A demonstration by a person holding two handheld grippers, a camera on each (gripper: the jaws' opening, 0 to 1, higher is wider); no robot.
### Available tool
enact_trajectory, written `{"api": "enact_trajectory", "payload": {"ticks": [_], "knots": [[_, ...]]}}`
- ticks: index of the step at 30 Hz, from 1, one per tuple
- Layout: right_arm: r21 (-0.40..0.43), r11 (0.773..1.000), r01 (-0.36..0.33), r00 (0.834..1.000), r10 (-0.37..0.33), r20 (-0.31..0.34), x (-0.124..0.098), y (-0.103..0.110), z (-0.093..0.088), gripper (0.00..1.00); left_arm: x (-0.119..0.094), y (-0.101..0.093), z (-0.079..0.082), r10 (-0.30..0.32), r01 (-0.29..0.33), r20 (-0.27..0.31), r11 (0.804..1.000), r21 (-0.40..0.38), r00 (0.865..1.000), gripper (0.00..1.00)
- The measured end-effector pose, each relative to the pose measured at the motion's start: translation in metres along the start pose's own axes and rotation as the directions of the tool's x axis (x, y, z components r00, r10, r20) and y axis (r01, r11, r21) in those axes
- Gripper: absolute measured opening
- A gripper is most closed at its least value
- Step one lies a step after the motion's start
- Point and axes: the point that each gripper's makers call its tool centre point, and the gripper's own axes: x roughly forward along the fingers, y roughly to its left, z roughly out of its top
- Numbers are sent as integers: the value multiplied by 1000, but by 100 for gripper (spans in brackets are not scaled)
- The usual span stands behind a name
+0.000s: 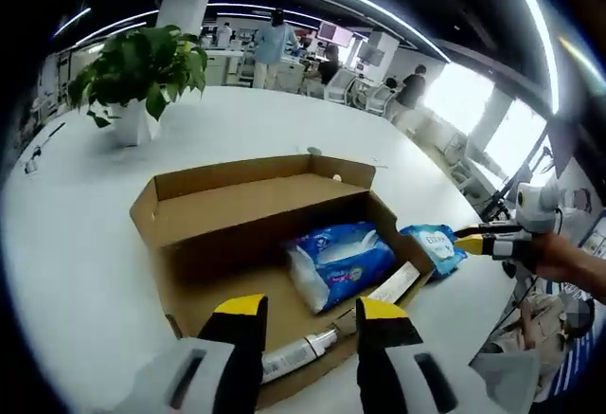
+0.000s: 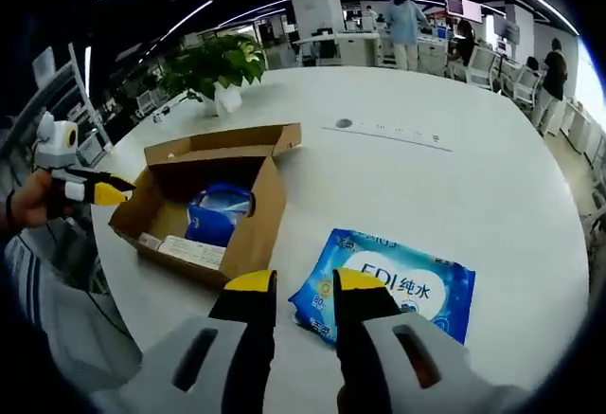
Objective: Operate the shoe box by opening the lid, removing the specified soft item, and placing it in the target area until the item is outside and the box remains undamaged.
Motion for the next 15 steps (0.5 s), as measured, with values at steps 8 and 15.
{"api": "enact_trajectory", "payload": {"ticks": [8, 15], "knots": [[-18, 999, -38, 999, 39, 13, 11, 23, 16, 25, -16, 19, -3, 9, -8, 29, 1000, -6, 1000, 40], [-45, 996, -73, 997, 74, 7, 20, 43, 22, 30, -29, 35, -3, 11, -11, 45, 1000, 0, 999, 42]]}}
